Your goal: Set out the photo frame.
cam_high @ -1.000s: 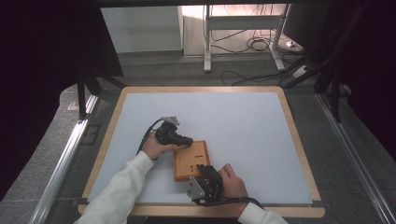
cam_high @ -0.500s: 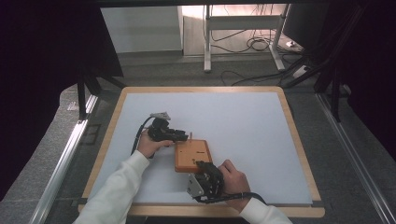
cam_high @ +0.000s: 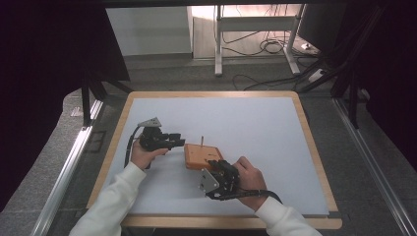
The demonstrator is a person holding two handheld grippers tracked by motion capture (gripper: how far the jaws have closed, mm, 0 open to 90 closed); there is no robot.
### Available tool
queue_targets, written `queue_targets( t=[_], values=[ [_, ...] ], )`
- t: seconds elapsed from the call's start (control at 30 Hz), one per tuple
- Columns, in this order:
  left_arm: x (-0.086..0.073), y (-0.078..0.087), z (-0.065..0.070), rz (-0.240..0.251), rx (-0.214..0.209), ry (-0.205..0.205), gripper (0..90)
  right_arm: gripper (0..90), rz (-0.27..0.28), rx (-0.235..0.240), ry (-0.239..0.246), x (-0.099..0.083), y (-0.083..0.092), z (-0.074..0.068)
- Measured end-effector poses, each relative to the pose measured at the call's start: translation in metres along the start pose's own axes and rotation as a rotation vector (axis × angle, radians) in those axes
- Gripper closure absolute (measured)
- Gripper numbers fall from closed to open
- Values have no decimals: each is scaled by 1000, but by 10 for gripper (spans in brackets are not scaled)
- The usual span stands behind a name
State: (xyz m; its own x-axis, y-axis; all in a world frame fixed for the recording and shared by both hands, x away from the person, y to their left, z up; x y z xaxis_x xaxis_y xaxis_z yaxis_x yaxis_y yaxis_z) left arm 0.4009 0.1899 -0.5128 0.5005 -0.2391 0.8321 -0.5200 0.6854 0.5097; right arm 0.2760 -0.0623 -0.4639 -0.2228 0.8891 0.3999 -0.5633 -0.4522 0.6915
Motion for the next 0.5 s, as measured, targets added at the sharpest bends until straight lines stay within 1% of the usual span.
queue_targets(
  t=[0.03, 0.07, 0.1, 0.2, 0.23, 0.3, 0.4, 0.43, 0.5],
  values=[
    [-4, 2, 1, -1, -1, -3, 561, 692, 2, 4, -16, 1, 1, 5],
    [-4, 2, 1, -1, -1, -3, 558, 692, 3, 13, -23, 1, 1, 8],
    [-6, 3, 1, -4, 1, -5, 558, 692, 3, 13, -23, 1, 1, 8],
    [-11, 5, 2, -10, 1, -14, 558, 696, 1, 30, -48, 3, 1, 16],
    [-13, 6, 3, -13, 3, -14, 558, 697, -3, 41, -59, 4, 1, 21],
    [-14, 7, 3, -14, 5, -20, 557, 698, -1, 45, -67, 4, 1, 23],
    [-15, 9, 5, -10, 10, -27, 556, 699, -1, 66, -86, 4, 2, 32],
    [-15, 9, 5, -11, 11, -32, 556, 699, 0, 81, -103, 5, 2, 36],
    [-17, 10, 5, -12, 12, -34, 557, 699, -1, 84, -108, 5, 2, 38]
  ],
)
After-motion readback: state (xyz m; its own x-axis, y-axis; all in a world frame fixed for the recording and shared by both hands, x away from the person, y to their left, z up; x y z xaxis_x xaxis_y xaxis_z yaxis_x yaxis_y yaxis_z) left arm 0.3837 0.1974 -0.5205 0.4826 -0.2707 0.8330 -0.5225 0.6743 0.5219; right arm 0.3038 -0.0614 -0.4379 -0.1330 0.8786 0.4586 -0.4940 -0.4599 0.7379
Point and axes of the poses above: each handheld gripper's, and its own axes: y roughly backward along the jaws, x roughly out of its top, z roughly to its right, the point moved 2 cm from there along -y, roughly forward along the jaws, and after that the axes turned 9 degrees about x, right-handed, at the moved point
